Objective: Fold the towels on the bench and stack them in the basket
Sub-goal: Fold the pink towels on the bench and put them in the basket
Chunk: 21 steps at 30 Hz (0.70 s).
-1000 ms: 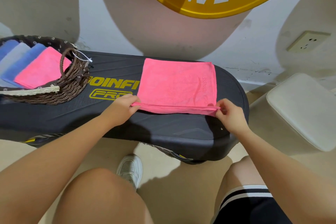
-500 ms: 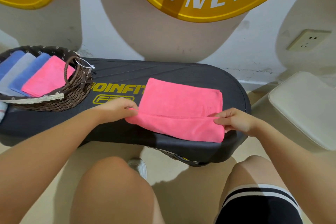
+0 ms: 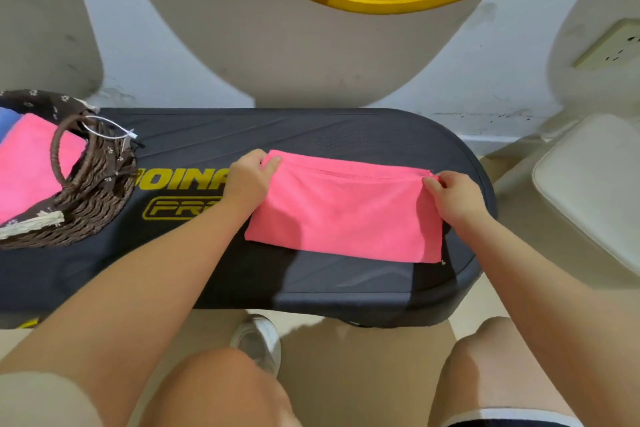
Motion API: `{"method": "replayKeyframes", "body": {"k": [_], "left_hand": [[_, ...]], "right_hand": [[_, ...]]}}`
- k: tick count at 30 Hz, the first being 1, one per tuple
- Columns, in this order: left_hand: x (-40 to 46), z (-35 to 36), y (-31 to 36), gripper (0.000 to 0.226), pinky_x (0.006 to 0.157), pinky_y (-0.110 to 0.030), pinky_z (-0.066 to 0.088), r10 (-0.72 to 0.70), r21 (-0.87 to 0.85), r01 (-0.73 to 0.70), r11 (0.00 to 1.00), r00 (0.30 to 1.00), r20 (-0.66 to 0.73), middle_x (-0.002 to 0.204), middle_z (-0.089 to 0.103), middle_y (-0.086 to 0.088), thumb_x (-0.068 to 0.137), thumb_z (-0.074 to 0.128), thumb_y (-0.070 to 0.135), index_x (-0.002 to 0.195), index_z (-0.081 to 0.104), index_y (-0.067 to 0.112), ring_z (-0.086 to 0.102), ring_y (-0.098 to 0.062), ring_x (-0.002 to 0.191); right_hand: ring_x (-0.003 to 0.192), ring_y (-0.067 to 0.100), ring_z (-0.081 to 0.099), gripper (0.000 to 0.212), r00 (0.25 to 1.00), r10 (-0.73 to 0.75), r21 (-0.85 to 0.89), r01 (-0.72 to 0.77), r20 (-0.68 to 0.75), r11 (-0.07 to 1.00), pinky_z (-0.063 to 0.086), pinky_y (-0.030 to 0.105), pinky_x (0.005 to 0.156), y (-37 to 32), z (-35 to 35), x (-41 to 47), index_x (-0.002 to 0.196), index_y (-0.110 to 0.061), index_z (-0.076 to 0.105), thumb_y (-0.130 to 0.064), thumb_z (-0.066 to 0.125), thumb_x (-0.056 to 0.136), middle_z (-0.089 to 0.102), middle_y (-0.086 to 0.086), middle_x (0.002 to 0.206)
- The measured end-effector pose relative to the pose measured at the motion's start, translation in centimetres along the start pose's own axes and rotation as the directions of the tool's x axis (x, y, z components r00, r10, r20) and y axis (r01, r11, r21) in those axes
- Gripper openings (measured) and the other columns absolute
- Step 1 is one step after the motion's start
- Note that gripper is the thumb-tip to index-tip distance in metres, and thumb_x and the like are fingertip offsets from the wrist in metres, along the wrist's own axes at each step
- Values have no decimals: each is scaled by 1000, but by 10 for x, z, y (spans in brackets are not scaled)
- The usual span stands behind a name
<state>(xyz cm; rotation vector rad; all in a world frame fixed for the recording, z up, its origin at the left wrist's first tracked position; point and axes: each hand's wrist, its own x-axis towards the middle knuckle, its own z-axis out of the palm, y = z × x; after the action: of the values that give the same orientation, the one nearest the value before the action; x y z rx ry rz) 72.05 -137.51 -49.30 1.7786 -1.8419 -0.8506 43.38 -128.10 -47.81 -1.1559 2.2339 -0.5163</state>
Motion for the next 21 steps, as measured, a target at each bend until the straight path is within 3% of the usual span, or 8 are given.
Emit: {"method": "replayKeyframes", "body": {"k": [5,8,12,18,21], "left_hand": [[22,10,1,32,65,-39,41,92,103,-87,991,995,-44,72,57,-23,94,50,28,79,52,0,52,-32,69],[28,14,1,31,58,-34,35,139,202,-126,971,989,-47,65,48,-14,95,47,31,76,44,7,48,-30,65],[29,21,-2,33,55,-33,31,182,294,-155,943,981,-69,64,48,-11,96,43,31,80,49,2,48,-30,62],[25,19,-2,31,44,-27,18,214,342,-165,925,970,-112,53,37,-3,98,39,29,75,40,9,43,-25,54],[24,19,0,33,49,-29,27,187,410,-130,903,977,-100,63,49,-12,98,38,30,80,47,4,50,-32,60]], "right_hand": [[74,24,46,25,996,40,-110,-49,-83,993,30,30,57,-8,9,13,95,-8,50,-28,35,99,51,8,83],[75,27,47,28,991,77,-138,-92,-109,986,33,32,63,-8,11,16,93,-7,50,-29,35,99,52,10,84],[74,27,47,29,988,93,-217,-119,-126,969,35,33,64,-12,13,17,97,-7,50,-30,32,100,50,9,84],[68,27,46,34,984,120,-177,-143,-134,974,25,26,49,-11,14,19,67,-12,36,-24,30,99,42,3,66],[74,30,50,27,986,102,-269,-135,-131,954,33,28,57,-15,11,13,76,-9,43,-18,30,98,50,7,74]]}}
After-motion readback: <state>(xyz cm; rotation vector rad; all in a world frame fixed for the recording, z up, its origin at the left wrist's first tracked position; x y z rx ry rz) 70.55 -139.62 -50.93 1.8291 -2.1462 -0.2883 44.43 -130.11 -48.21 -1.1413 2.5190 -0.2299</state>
